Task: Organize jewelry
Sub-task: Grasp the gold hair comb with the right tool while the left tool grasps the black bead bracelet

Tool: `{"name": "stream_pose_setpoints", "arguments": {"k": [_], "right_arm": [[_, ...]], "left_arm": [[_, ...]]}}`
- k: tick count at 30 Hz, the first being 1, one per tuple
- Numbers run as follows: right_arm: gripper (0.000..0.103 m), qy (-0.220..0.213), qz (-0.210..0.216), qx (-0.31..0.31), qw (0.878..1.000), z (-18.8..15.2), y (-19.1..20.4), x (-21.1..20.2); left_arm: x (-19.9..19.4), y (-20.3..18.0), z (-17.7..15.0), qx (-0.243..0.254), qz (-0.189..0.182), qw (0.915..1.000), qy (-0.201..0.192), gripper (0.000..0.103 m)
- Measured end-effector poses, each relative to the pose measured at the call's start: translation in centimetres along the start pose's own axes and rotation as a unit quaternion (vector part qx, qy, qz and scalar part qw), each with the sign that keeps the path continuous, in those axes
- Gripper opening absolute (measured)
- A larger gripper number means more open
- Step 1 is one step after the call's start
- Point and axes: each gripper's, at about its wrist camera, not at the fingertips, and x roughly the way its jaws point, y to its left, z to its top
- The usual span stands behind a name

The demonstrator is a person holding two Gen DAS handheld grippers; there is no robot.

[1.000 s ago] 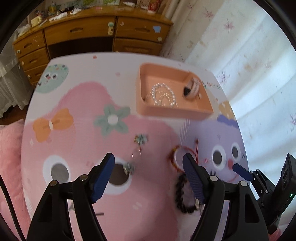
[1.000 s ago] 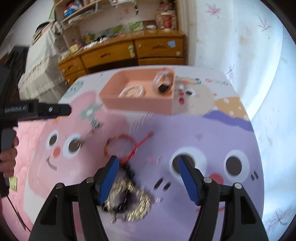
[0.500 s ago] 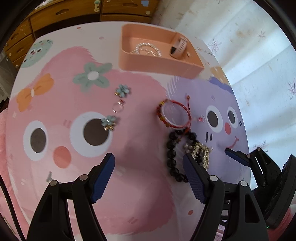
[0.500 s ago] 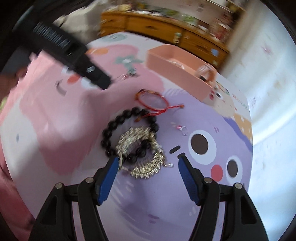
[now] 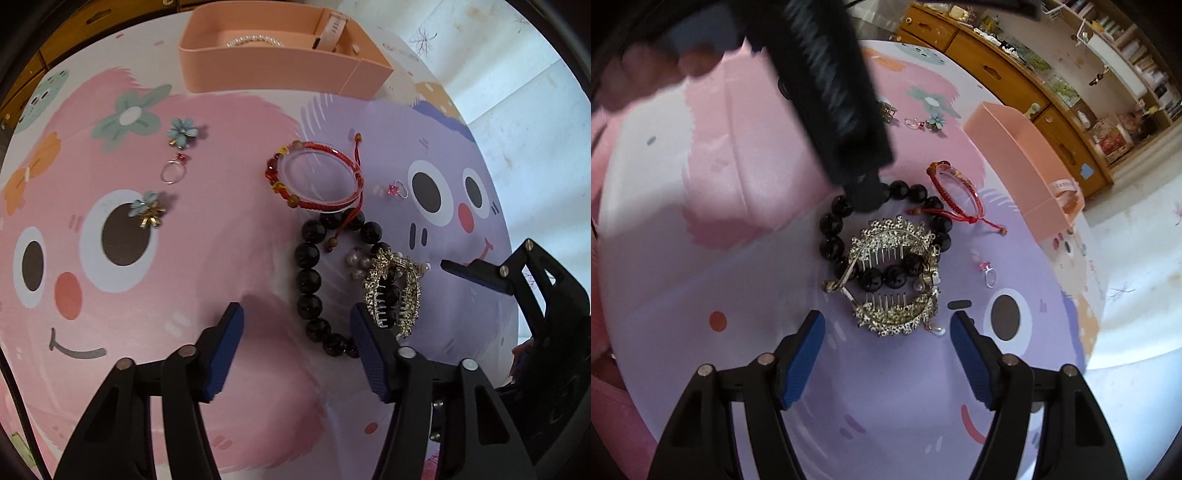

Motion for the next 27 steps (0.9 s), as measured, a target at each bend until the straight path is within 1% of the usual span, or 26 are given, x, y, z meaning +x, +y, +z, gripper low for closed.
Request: {"name": "stream_pose_setpoints", "arguments": {"k": [2,5,7,8,10,13,17,20,21,22,23,25,26,27], "right_arm": [[0.077,-0.006,0.023,0.007,1.000,-0.2,-0.6,0.3],[0.079,-0.020,0.045,0.015,0.999,-0.3,-1.1,0.8],[0.079,-0.027,0.062,0.024,0.997,-0.3,-1.5,1.1],[0.079,-0.031,0.069,0.027,0.997,-0.3,-1.7,1.3],[0.079,-0.039,0.083,0.029,0.995,-0.2,-2.0,1.5],[0.078,-0.054,0.098,0.026,0.993,-0.1,-2.3,1.9],[0.078,-0.063,0.105,0.022,0.992,0.2,-2.7,2.1],[0.078,-0.068,0.111,0.023,0.991,0.4,-2.9,2.3],[0.077,-0.070,0.114,0.023,0.991,0.4,-2.9,2.3],[0.077,-0.073,0.115,0.023,0.990,0.5,-2.9,2.4],[0.077,-0.075,0.115,0.023,0.990,0.4,-3.0,2.3],[0.071,-0.080,0.117,0.025,0.990,0.4,-3.1,2.4],[0.064,-0.081,0.120,0.030,0.989,0.2,-3.1,2.2],[0.062,-0.077,0.125,0.039,0.988,0.2,-3.3,2.3]], "left_arm": [[0.1,-0.5,0.2,0.004,0.012,0.9999,-0.003,0.055],[0.1,-0.8,0.4,0.005,0.018,0.9998,-0.005,0.048],[0.2,-1.0,0.6,0.006,0.025,0.9996,-0.007,0.040],[0.2,-1.1,0.7,0.007,0.032,0.9994,-0.009,0.038],[0.3,-1.2,0.9,0.005,0.037,0.9992,-0.011,0.036],[0.2,-1.3,1.0,-0.002,0.043,0.9989,-0.019,0.036],[0.4,-2.1,1.3,0.017,0.066,0.9974,-0.024,0.035],[0.4,-2.3,1.5,0.020,0.077,0.9963,-0.032,0.023],[0.4,-2.3,1.5,0.017,0.076,0.9964,-0.034,0.016],[0.4,-2.1,1.5,0.011,0.072,0.9967,-0.036,0.013],[0.3,-1.9,1.5,0.006,0.067,0.9970,-0.038,0.013],[0.1,-1.4,1.5,-0.003,0.060,0.9971,-0.047,0.013],[-0.1,-1.4,1.5,-0.002,0.062,0.9966,-0.054,0.013],[-0.2,-1.3,1.5,0.000,0.064,0.9963,-0.057,0.013]]}}
